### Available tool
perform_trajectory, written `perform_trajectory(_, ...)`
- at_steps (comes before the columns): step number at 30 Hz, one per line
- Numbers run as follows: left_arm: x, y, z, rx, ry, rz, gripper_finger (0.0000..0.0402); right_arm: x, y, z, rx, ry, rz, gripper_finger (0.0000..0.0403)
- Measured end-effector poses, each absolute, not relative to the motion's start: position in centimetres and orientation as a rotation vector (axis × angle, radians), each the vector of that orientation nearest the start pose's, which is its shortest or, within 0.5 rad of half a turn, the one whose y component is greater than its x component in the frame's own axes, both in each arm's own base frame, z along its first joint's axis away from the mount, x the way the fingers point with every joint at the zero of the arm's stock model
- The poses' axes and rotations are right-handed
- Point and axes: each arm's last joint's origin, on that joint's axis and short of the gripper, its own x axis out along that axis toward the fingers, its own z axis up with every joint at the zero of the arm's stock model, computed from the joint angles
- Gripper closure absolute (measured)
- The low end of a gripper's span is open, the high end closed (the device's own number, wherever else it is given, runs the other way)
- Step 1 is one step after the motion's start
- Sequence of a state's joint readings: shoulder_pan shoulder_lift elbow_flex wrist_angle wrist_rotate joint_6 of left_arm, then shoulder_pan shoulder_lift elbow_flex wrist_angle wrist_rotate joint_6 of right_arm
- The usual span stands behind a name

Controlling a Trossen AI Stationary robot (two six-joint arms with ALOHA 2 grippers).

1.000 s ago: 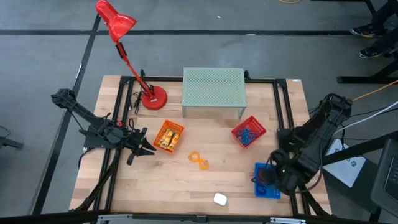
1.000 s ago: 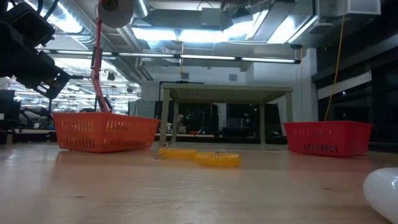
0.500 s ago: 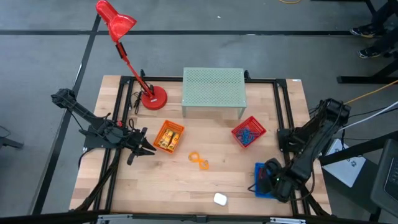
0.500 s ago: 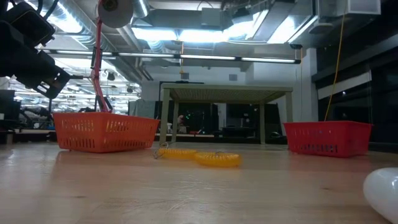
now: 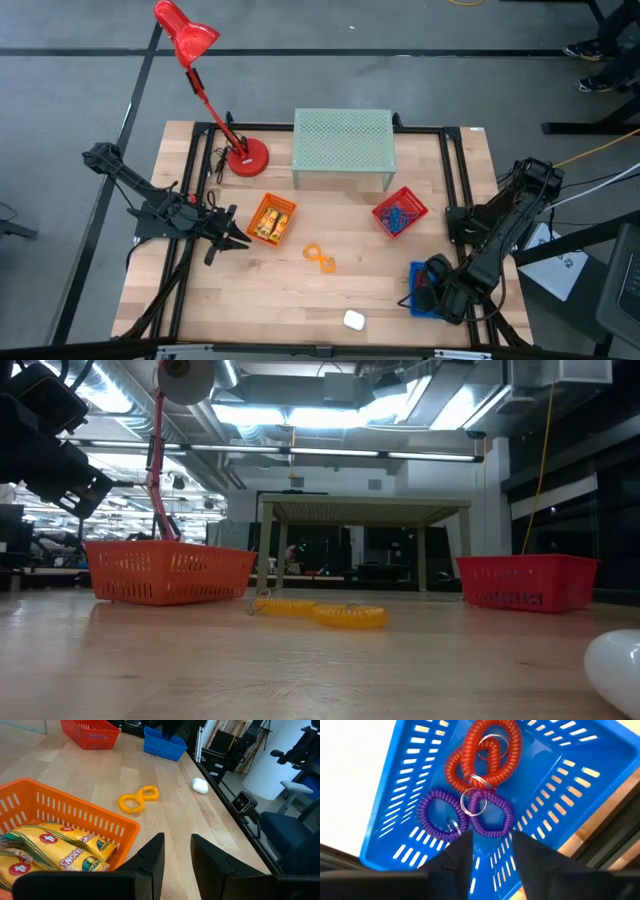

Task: Pick & Place Office Desk Supplies
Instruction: Put the yellow spring keychain into the blue bin

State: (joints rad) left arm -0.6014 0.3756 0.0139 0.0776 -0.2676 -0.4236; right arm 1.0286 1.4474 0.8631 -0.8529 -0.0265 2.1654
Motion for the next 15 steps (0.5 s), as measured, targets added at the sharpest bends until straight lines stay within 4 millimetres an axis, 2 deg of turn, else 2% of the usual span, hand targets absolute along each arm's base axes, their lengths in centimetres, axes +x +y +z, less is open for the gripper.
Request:
perform_trajectory(5, 10.0, -6.0, 14.3, -0.297, 0.324, -0.271, 0.0311, 12.2, 20.2, 19.8, 1.008, 1.383, -0.758, 0.0228)
perform_trajectory(10, 10.0, -6.0, 14.3, -0.298, 0.324, -0.270, 0.0311, 12.9, 19.5, 23.3, 0.974, 1.182, -0.757, 0.0218)
perform_trajectory(15, 10.1, -6.0, 14.3, -0.297, 0.324, -0.270, 0.0311, 14.9, 18.4, 27.4, 0.914, 0.921, -0.680, 0.0221)
